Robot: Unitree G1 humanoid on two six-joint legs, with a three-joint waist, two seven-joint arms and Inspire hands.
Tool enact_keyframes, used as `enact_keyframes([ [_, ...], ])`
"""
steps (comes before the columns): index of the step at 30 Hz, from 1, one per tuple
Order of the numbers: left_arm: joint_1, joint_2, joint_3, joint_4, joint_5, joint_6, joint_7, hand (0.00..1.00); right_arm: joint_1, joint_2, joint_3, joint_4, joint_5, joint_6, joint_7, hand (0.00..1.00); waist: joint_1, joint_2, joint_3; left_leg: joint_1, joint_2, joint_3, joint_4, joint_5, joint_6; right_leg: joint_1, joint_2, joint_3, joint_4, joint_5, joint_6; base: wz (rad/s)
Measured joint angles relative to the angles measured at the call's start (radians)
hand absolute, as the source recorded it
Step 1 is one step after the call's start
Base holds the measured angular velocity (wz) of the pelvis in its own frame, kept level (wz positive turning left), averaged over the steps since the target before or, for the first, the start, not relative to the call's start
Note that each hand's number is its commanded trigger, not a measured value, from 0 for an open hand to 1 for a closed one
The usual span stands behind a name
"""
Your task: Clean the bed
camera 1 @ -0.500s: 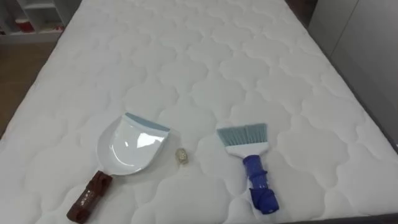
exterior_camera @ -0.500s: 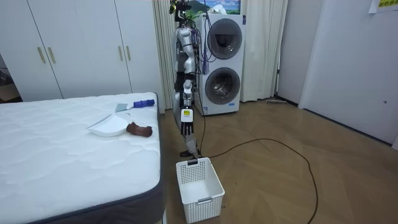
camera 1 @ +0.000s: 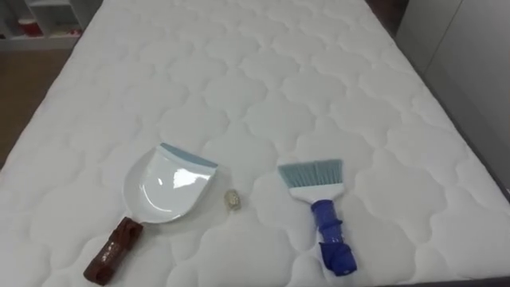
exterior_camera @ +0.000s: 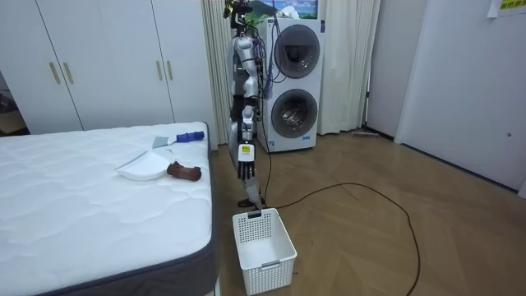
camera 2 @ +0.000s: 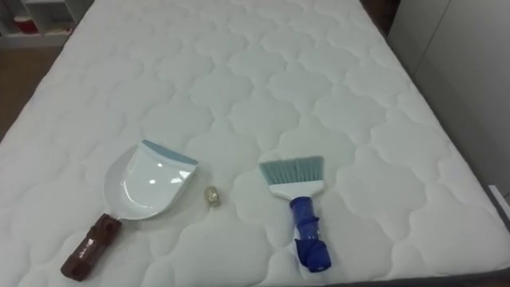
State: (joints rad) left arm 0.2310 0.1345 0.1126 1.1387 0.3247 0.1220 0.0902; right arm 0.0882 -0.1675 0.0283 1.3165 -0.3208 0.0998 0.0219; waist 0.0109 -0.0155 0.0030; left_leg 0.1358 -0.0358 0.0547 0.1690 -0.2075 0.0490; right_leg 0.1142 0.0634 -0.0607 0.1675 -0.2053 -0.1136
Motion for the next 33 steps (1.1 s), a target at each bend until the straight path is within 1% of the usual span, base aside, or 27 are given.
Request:
enact_keyframes([
  [3,-0.001,0.000,0.004,-0.009,0.002,-0.003,0.045,0.00,-0.001,0.000,0.000,0.000,0.004,-0.008,-0.006,0.00,-0.001,0.003,0.0002,0.001,0.000,-0.002,0.000,0.000,0.000,0.001,0.000,0.000,0.001,0.000,0.000,0.00],
  [6,0.003,0.001,0.011,-0.046,0.003,-0.007,0.097,0.00,0.002,0.000,0.000,0.000,0.020,-0.013,-0.008,0.00,-0.004,0.003,0.0010,-0.003,-0.001,-0.009,0.002,0.000,0.000,0.003,-0.002,-0.009,0.000,0.000,0.000,0.07],
  [8,-0.006,0.000,0.023,-0.069,0.003,-0.025,0.140,0.00,0.003,0.000,0.000,0.000,0.022,-0.014,-0.012,0.00,-0.005,0.002,0.0011,-0.005,-0.003,-0.015,0.005,0.000,0.000,0.003,-0.004,-0.021,0.000,-0.001,0.001,0.16],
  [10,-0.017,0.001,0.056,-0.093,0.004,-0.060,0.207,0.00,0.000,-0.002,-0.002,0.000,0.022,-0.023,-0.013,0.00,-0.002,0.003,0.0009,-0.010,-0.004,-0.016,0.006,0.000,0.000,0.002,-0.006,-0.024,0.000,-0.001,0.002,0.06],
  [12,-0.023,0.002,0.084,-0.114,0.003,-0.077,0.250,0.00,-0.002,-0.004,-0.002,0.000,0.019,-0.033,-0.014,0.00,-0.001,0.004,0.0004,-0.014,-0.005,-0.016,0.006,0.000,0.000,-0.002,-0.006,-0.024,0.000,-0.002,0.002,0.00],
  [13,-0.021,0.002,0.101,-0.155,0.005,-0.080,0.267,0.00,0.000,-0.005,-0.006,-0.002,0.019,-0.041,-0.015,0.00,-0.002,0.013,-0.0047,-0.021,-0.006,-0.020,0.009,0.000,0.000,-0.009,-0.007,-0.024,0.001,-0.001,0.002,0.00],
  [14,-0.021,0.002,0.105,-0.179,0.006,-0.080,0.277,0.00,0.002,-0.006,-0.008,-0.002,0.019,-0.046,-0.015,0.00,-0.002,0.010,-0.0025,-0.022,-0.007,-0.024,0.011,0.001,0.001,-0.010,-0.008,-0.025,0.001,-0.001,0.003,0.08],
  [15,-0.021,0.004,0.113,-0.224,0.006,-0.090,0.304,0.00,0.004,-0.006,-0.010,-0.002,0.019,-0.049,-0.015,0.00,-0.002,0.009,0.0004,-0.023,-0.008,-0.030,0.010,0.001,0.001,-0.011,-0.008,-0.029,0.001,-0.001,0.004,0.09],
  [16,-0.020,0.005,0.116,-0.265,0.006,-0.099,0.333,0.00,0.007,-0.008,-0.013,-0.004,0.019,-0.047,-0.015,0.00,-0.002,0.011,-0.0003,-0.022,-0.009,-0.031,0.010,0.001,0.001,-0.010,-0.009,-0.030,0.002,0.000,0.005,0.08],
  [17,-0.019,0.006,0.116,-0.286,0.006,-0.103,0.346,0.00,0.010,-0.009,-0.013,-0.008,0.019,-0.047,-0.015,0.00,-0.003,0.011,-0.0008,-0.022,-0.010,-0.031,0.010,0.001,0.001,-0.009,-0.010,-0.031,0.002,0.000,0.005,0.00],
  [19,-0.025,0.006,0.116,-0.331,0.007,-0.138,0.398,0.00,0.011,-0.018,-0.013,-0.025,0.026,-0.056,-0.014,0.00,-0.005,0.016,-0.0025,-0.022,-0.011,-0.032,0.007,0.001,0.001,-0.009,-0.011,-0.033,0.003,0.001,0.007,0.00],
  [20,-0.027,0.006,0.115,-0.339,0.007,-0.143,0.409,0.00,0.012,-0.020,-0.013,-0.033,0.026,-0.058,-0.014,0.00,-0.007,0.016,-0.0033,-0.022,-0.011,-0.031,0.006,0.001,0.001,-0.009,-0.011,-0.033,0.003,0.002,0.007,0.00],
  [22,-0.030,0.006,0.111,-0.400,0.021,-0.150,0.435,0.00,0.011,-0.024,-0.014,-0.046,0.023,-0.066,-0.013,0.00,-0.009,0.017,-0.0032,-0.022,-0.011,-0.034,0.003,0.001,0.001,-0.009,-0.012,-0.038,0.002,0.002,0.007,0.06],
  [23,-0.031,0.006,0.104,-0.417,0.027,-0.151,0.444,0.00,0.010,-0.025,-0.013,-0.046,0.022,-0.066,-0.012,0.00,-0.010,0.017,-0.0034,-0.022,-0.011,-0.034,0.003,0.001,0.001,-0.009,-0.012,-0.040,0.002,0.002,0.007,0.10],
  [24,-0.033,0.005,0.090,-0.445,0.037,-0.157,0.461,0.00,0.009,-0.026,-0.013,-0.048,0.018,-0.066,-0.011,0.00,-0.010,0.014,-0.0053,-0.022,-0.011,-0.034,0.002,0.001,0.001,-0.009,-0.012,-0.044,0.003,0.002,0.007,0.08],
  [25,-0.034,0.006,0.078,-0.475,0.041,-0.163,0.471,0.00,0.009,-0.026,-0.013,-0.054,0.019,-0.067,-0.010,0.00,-0.010,0.016,-0.0044,-0.022,-0.011,-0.036,0.000,0.001,0.001,-0.009,-0.012,-0.046,0.002,0.002,0.007,0.06],
  [27,-0.045,0.008,0.064,-0.485,0.041,-0.177,0.488,0.00,0.010,-0.026,-0.012,-0.064,0.020,-0.069,-0.009,0.00,-0.010,0.020,-0.0049,-0.022,-0.011,-0.039,-0.001,0.001,0.001,-0.009,-0.012,-0.045,0.001,0.002,0.007,0.00],
  [31,-0.063,0.010,0.054,-0.485,0.040,-0.195,0.504,0.00,0.012,-0.026,-0.011,-0.070,0.019,-0.081,-0.009,0.00,-0.014,0.022,-0.0022,-0.023,-0.011,-0.039,-0.002,0.001,0.001,-0.010,-0.012,-0.045,-0.002,0.001,0.007,0.00],
  [32,-0.066,0.010,0.050,-0.485,0.040,-0.197,0.508,0.00,0.012,-0.026,-0.011,-0.071,0.019,-0.081,-0.009,0.00,-0.014,0.021,-0.0018,-0.024,-0.011,-0.039,-0.002,0.001,0.001,-0.010,-0.012,-0.045,-0.002,0.001,0.007,0.00],
  [33,-0.073,0.010,0.046,-0.485,0.040,-0.200,0.510,0.00,0.011,-0.026,-0.011,-0.072,0.019,-0.082,-0.009,0.00,-0.017,0.017,0.0005,-0.024,-0.011,-0.039,-0.002,0.001,0.001,-0.010,-0.012,-0.045,-0.002,0.001,0.007,0.00],
])
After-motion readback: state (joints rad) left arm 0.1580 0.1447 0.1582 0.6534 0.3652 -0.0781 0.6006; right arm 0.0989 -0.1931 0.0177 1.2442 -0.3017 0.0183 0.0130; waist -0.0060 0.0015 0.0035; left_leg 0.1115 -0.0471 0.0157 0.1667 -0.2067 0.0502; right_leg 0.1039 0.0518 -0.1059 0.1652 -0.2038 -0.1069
